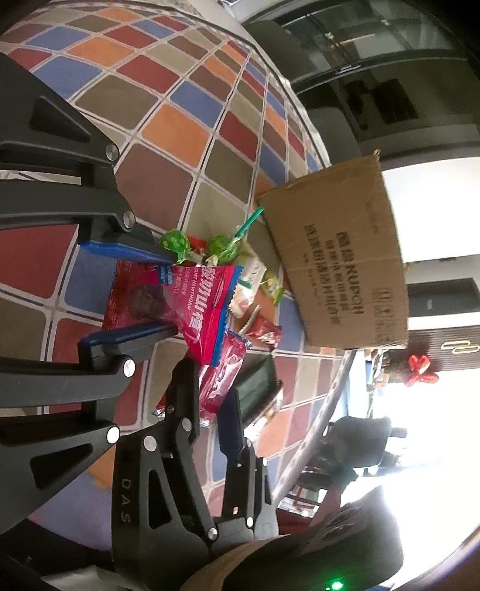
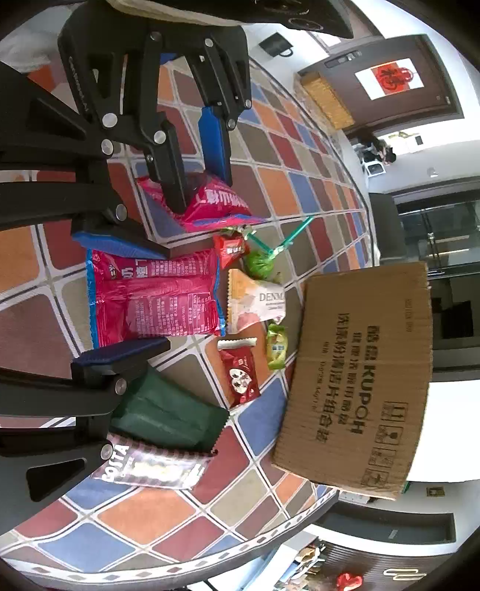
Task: Organize snacks
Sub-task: 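Grasp the pink snack bag with the right tool while the left tool grasps the red bag, then carry both bags over the box and open both tools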
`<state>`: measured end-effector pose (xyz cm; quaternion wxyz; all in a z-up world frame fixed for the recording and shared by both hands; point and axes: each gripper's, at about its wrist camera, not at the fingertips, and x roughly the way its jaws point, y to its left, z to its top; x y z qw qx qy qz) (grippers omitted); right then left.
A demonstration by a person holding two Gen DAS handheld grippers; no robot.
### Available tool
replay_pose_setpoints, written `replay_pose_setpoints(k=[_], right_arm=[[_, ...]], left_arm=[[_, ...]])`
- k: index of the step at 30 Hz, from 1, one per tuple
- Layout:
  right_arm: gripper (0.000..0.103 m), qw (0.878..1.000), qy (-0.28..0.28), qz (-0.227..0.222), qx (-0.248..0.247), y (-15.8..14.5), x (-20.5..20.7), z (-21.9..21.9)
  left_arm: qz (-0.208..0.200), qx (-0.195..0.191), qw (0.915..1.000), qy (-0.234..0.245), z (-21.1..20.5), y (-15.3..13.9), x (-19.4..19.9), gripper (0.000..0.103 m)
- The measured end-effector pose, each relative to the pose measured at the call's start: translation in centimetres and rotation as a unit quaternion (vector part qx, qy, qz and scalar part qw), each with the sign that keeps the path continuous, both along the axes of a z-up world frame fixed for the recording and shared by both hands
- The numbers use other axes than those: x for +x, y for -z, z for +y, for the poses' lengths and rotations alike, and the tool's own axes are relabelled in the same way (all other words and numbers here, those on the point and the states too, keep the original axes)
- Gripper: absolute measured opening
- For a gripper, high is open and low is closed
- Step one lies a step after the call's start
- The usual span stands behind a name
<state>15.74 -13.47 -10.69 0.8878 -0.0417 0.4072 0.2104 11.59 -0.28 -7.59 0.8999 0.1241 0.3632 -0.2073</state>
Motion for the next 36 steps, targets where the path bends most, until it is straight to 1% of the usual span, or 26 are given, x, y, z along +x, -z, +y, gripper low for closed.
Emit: replay_pose_setpoints(k=[10, 21, 27, 32, 36], right_arm=[[0.042, 0.999, 0.016, -0.039, 0.016, -2.9, -1.4, -1.1], [0.043, 0.995, 0.034, -0.083, 0.034, -5.9, -2.1, -2.3], [0.043, 0.993, 0.043, -0.105, 0.045, -7.4, -1.7, -2.7], [0.043, 0.988, 0.057, -0.131, 0.053, -9.0, -0.9, -3.2], [0.043, 0.985, 0.071, -0.150, 0.056, -10.4, 0.2, -3.7]], left_arm=[[-0.033, -0.031, 0.9985, -0.033, -0.2, -3.7, -1.2, 0.031], [-0.059, -0.051, 0.9950, -0.063, -0.2, -6.3, -1.2, 0.031], [-0.070, -0.060, 0.9926, -0.079, -0.3, -7.9, -0.1, 0.031], [-0.093, -0.064, 0.9902, -0.082, -0.7, -9.5, 1.2, 0.031], [-0.105, -0.066, 0.9878, -0.095, -0.8, -10.6, 2.7, 0.031]])
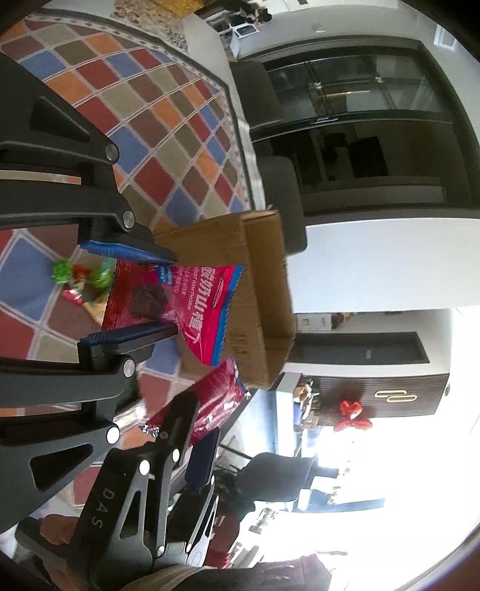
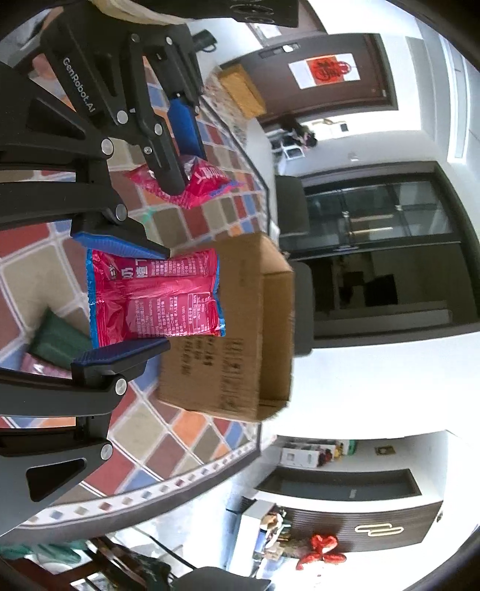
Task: Organize snacks
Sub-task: 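Carry both bags over the box and open both tools, then move both tools back toward the remaining snacks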
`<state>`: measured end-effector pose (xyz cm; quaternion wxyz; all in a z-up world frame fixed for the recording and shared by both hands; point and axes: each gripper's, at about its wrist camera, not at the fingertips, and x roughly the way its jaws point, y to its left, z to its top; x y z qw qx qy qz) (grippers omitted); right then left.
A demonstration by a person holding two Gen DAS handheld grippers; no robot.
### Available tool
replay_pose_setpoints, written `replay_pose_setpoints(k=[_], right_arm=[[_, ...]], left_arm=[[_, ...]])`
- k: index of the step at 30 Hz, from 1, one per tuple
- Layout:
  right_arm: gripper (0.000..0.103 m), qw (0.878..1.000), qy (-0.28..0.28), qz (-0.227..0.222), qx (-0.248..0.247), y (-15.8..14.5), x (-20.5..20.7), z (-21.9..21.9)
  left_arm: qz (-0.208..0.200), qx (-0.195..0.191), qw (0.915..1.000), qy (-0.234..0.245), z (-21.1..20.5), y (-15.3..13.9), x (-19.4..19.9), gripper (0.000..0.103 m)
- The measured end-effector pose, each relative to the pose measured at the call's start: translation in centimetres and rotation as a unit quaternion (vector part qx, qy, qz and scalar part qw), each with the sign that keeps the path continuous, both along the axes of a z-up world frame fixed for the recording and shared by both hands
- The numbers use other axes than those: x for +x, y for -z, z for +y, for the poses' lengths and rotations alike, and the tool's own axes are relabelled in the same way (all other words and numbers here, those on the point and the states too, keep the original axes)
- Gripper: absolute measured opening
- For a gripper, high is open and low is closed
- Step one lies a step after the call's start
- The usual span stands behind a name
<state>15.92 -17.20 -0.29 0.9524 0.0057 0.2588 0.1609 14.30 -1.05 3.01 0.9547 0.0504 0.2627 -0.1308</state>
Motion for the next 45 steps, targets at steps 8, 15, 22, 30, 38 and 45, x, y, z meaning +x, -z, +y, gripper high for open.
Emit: replay_pose_setpoints(k=[8, 15, 22, 30, 38, 45], right_arm=[[0.043, 1.000, 0.020, -0.016, 0.016, -2.8, 3.5, -0.9], [0.043, 0.999, 0.025, -0.011, 0.021, -4.6, 7.2, -1.0], [0.043, 0.999, 0.034, 0.013, 0.025, -5.5, 11.5, -1.2], [0.043, 0.998, 0.045, 0.051, 0.007, -5.5, 15.6, -1.2], [0.044, 0.995, 0.055, 0.077, -0.006, -4.9, 17.9, -1.1], [0.067, 0.994, 0.091, 0.059, -0.026, -5.4, 17.1, -1.4]], left_arm=[[-0.004, -0.022, 0.9997, -0.012, 0.5, -2.6, 4.0, 0.031], [0.003, -0.021, 0.9997, -0.013, 0.5, -4.2, 7.8, 0.031], [0.023, -0.020, 0.9994, -0.018, 0.3, -5.1, 12.4, 0.031], [0.065, -0.034, 0.9970, -0.024, 0.3, -4.7, 16.9, 0.032], [0.082, -0.030, 0.9958, -0.028, -0.5, -4.2, 19.5, 0.042], [0.071, -0.023, 0.9965, -0.037, -0.4, -4.6, 17.9, 0.049]])
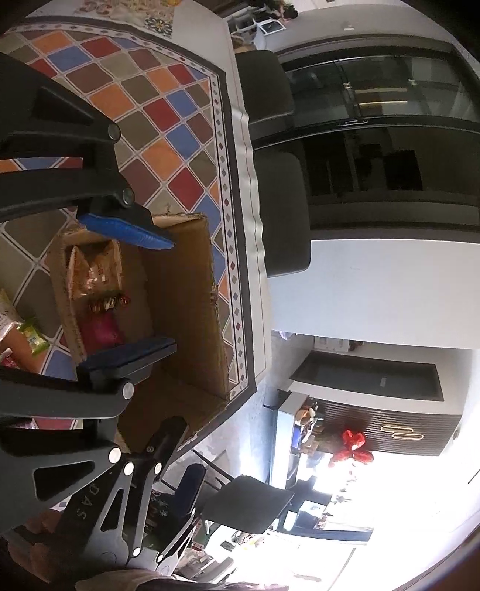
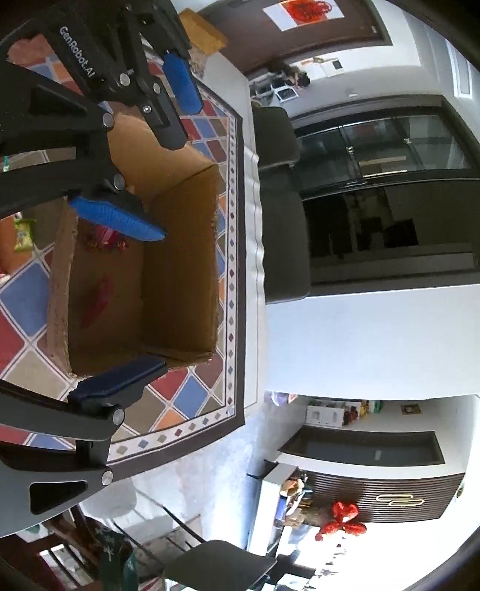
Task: Organize snacks
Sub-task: 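Move both tools back toward the remaining snacks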
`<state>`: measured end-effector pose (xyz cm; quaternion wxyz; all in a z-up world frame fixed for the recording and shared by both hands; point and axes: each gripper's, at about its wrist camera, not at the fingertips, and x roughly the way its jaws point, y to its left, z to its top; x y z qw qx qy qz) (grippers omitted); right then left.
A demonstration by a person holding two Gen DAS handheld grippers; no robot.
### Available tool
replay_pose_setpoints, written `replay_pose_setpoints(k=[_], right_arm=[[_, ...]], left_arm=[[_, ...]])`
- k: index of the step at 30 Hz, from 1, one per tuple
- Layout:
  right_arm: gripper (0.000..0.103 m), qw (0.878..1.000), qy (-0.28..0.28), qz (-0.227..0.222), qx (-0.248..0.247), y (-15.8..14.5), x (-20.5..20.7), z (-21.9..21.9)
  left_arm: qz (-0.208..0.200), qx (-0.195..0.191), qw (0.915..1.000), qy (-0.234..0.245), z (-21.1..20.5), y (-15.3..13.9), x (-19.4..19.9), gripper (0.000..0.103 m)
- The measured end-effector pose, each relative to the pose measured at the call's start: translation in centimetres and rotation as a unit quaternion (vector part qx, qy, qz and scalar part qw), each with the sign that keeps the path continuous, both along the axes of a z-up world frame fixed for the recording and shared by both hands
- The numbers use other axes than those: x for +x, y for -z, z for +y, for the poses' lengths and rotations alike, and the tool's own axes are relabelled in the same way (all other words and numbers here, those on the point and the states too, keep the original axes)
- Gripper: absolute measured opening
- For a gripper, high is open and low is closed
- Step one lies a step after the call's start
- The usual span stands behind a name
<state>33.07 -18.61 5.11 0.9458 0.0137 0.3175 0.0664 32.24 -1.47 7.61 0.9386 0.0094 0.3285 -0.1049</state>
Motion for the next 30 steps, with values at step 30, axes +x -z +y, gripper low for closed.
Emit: replay_pose_setpoints(k=[30], right_arm=[[0.067, 0.999, -0.041, -0.016, 0.024, 3.7, -14.2, 1.5]], left_arm=[[-0.052, 0.024, 0.9984, -0.005, 2.5, 3.4, -17.5, 0.051]])
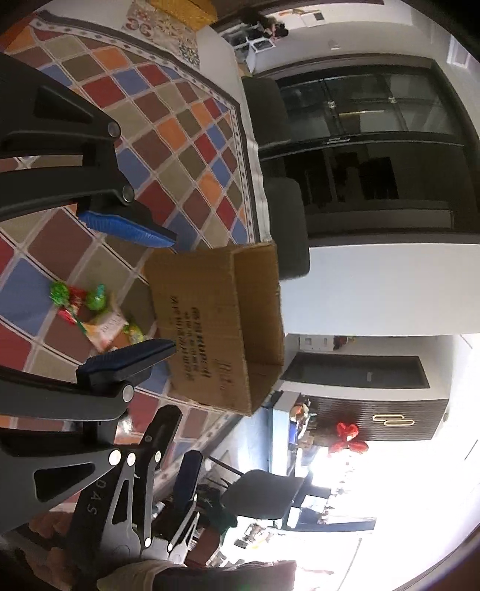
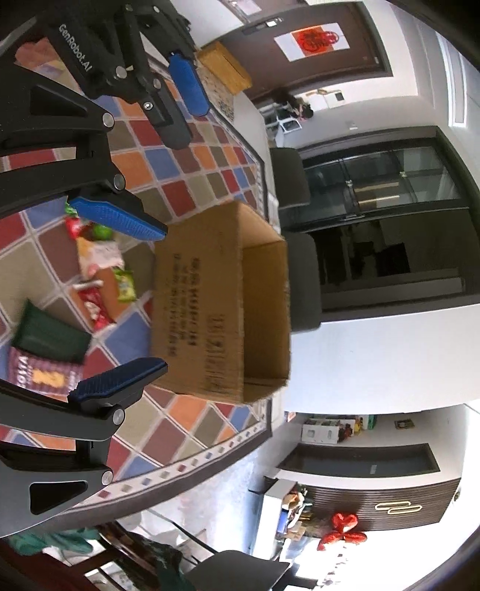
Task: Organize snacks
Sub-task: 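Move both tools back toward the remaining snacks, then close the left tool on the green lollipop while the right tool reaches the red candy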
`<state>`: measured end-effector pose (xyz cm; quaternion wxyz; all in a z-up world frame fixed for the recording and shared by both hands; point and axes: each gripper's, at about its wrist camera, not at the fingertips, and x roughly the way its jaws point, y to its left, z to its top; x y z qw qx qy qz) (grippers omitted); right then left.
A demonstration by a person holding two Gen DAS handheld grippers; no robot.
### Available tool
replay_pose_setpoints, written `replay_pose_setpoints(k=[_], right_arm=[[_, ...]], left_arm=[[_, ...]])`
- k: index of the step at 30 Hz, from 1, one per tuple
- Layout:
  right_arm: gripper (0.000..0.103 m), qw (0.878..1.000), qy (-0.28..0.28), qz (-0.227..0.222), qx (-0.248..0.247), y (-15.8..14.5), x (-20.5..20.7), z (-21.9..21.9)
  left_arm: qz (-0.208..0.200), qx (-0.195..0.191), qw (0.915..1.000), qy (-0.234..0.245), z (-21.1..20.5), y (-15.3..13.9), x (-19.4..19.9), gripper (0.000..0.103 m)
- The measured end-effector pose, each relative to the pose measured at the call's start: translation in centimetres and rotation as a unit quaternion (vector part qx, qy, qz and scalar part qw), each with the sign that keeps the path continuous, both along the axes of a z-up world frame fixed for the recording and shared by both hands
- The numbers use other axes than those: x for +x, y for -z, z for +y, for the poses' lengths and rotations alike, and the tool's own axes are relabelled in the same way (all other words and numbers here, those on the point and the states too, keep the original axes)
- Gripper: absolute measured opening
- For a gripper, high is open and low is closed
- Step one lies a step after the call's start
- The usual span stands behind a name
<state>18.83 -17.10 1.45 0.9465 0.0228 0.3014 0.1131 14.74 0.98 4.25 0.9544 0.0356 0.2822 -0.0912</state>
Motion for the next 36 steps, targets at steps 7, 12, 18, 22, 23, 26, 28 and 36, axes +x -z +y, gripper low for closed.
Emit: replay_pose_setpoints(k=[7, 12, 18, 22, 23, 26, 28, 36], right_arm=[[0.066, 0.999, -0.031, 0.013, -0.008, 2.1, -1.9, 1.0], [0.066, 0.998, -0.057, 0.033, -0.010, 4.0, -2.5, 2.1], [0.064, 0.994, -0.091, 0.062, -0.021, 6.4, -2.2, 3.6], [0.058, 0.989, -0.119, 0.086, -0.031, 8.3, -1.6, 4.8], [0.055, 0.987, -0.124, 0.092, -0.033, 8.7, -1.4, 5.1], [0.049, 0.983, -0.145, 0.103, -0.035, 9.7, -0.7, 5.9], [0.046, 0.981, -0.159, 0.104, -0.041, 10.2, -0.3, 6.4], [0.039, 0.975, -0.184, 0.114, -0.056, 11.5, 0.8, 7.3]], left_arm=[[0.029, -0.004, 0.9995, 0.013, 0.4, 2.8, -1.8, 0.051], [0.050, -0.004, 0.9985, 0.021, 1.0, 4.7, -2.3, 0.051], [0.078, 0.004, 0.9960, 0.044, 1.5, 7.1, -2.2, 0.050], [0.096, 0.015, 0.9931, 0.066, 1.6, 8.8, -1.7, 0.048], [0.100, 0.016, 0.9923, 0.072, 1.6, 9.2, -1.5, 0.046], [0.110, 0.017, 0.9898, 0.090, 1.6, 10.0, -1.0, 0.042], [0.116, 0.016, 0.9875, 0.106, 1.6, 10.8, -0.5, 0.040], [0.143, 0.009, 0.9806, 0.134, 1.6, 12.8, 1.4, 0.034]])
